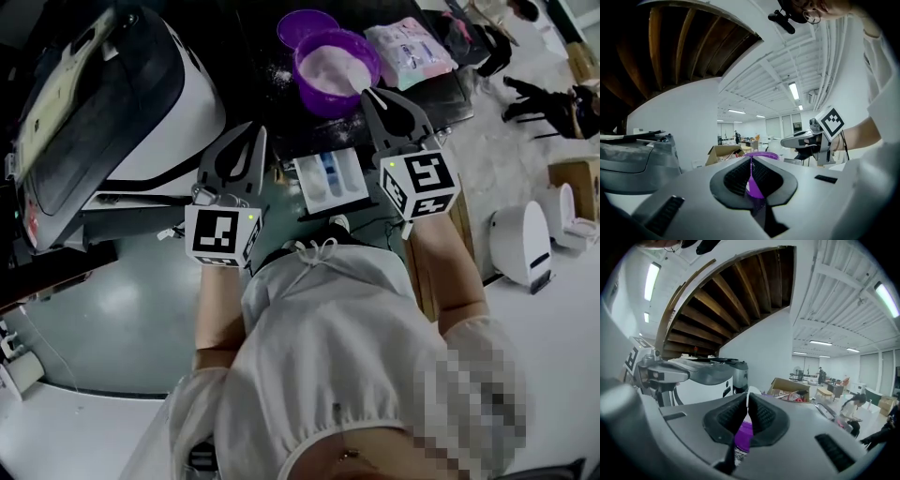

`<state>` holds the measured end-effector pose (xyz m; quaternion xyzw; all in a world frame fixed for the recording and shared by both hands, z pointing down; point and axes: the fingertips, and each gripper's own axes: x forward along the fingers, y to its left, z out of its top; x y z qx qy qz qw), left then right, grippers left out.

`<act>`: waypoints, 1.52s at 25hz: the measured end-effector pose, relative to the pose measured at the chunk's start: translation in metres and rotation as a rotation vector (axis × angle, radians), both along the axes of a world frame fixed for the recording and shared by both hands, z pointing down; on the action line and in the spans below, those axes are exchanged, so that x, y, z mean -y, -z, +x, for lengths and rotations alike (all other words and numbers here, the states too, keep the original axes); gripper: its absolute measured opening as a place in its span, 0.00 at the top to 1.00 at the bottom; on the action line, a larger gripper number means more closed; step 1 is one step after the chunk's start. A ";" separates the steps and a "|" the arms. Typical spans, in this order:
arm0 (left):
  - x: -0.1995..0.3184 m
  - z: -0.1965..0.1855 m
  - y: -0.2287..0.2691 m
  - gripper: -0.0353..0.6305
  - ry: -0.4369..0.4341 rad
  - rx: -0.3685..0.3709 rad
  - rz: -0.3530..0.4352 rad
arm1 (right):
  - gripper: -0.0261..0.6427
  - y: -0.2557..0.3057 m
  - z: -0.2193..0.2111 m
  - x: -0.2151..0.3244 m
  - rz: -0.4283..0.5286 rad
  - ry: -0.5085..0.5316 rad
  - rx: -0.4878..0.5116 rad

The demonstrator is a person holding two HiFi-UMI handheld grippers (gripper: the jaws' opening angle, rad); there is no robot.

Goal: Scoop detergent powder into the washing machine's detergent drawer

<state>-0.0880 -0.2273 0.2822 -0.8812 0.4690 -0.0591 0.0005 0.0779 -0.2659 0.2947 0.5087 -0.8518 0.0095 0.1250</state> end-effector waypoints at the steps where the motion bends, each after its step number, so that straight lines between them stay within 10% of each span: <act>1: 0.004 0.003 0.000 0.91 0.015 -0.001 -0.001 | 0.95 -0.003 0.002 0.009 -0.020 0.026 -0.015; 20: 0.028 0.029 -0.011 0.91 0.211 0.012 -0.029 | 0.95 -0.067 -0.015 0.089 -0.455 0.483 -0.495; 33: 0.015 0.015 -0.024 0.91 0.299 0.008 -0.057 | 0.95 -0.097 -0.027 0.103 -0.497 0.595 -0.824; 38: 0.008 0.007 -0.026 0.91 0.327 0.009 -0.065 | 0.95 -0.109 -0.036 0.084 -0.610 0.710 -0.811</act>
